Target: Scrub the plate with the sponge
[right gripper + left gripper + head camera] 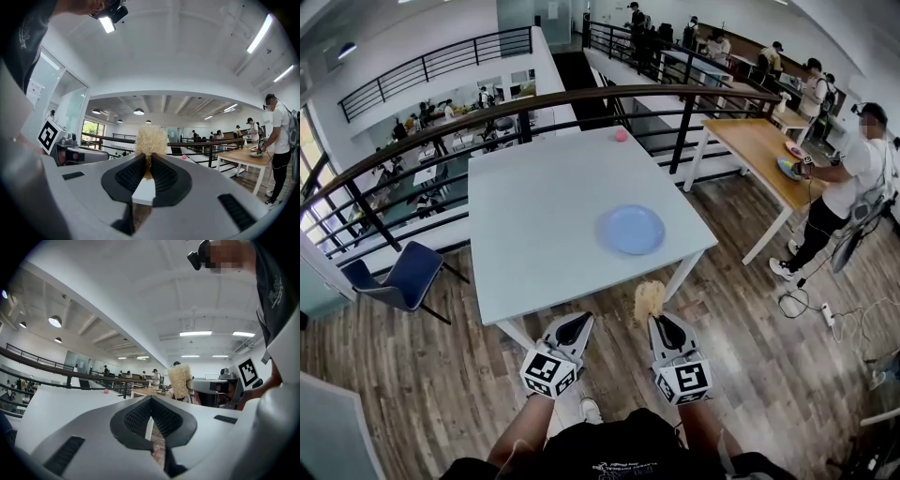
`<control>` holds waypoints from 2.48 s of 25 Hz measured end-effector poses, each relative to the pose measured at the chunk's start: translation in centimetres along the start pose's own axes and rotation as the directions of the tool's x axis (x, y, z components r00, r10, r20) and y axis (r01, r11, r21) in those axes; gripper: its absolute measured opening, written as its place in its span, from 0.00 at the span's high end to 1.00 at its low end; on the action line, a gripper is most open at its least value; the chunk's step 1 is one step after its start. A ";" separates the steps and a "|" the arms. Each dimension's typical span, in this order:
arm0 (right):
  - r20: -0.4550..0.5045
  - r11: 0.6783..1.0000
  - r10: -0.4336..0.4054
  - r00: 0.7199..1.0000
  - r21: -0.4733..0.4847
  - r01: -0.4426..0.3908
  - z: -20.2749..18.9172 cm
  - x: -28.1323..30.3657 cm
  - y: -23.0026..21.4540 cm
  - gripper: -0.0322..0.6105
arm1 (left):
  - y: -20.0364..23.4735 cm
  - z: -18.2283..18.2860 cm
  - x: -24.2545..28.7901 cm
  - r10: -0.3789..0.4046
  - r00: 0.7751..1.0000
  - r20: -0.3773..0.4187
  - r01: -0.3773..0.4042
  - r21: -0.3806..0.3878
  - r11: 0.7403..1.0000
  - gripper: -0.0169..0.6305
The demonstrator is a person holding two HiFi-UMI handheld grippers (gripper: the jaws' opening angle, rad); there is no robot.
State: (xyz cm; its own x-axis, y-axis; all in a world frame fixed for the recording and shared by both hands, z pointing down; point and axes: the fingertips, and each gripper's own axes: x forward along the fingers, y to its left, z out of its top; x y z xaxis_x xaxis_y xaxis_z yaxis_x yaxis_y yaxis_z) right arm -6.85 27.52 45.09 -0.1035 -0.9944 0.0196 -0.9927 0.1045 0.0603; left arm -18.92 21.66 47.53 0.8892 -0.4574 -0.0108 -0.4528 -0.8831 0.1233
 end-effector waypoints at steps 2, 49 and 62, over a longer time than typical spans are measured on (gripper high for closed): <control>0.002 1.000 -0.009 1.000 0.005 0.009 0.0 0.4 -0.1 0.88 | 0.4 -0.1 0.1 -0.004 1.000 -0.007 0.004 0.002 1.000 0.95; -0.009 0.976 0.217 0.976 -0.034 -0.217 -0.1 17.6 -18.3 0.88 | 7.7 1.6 23.9 0.134 0.990 -0.043 -0.133 0.027 0.991 0.95; 0.059 0.986 0.167 0.984 -0.037 -0.165 2.2 26.1 -19.4 0.88 | 15.2 5.0 27.2 0.107 0.994 -0.009 -0.107 0.039 0.994 0.95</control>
State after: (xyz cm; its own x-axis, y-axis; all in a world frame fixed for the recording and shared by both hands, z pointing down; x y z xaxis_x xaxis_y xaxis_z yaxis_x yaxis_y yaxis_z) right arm 9.58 -0.45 42.18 -0.2717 -0.9619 -0.0293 -0.9589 0.2680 0.0930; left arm -2.00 -4.74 44.20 0.8361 -0.5484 0.0113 -0.5473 -0.8326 0.0850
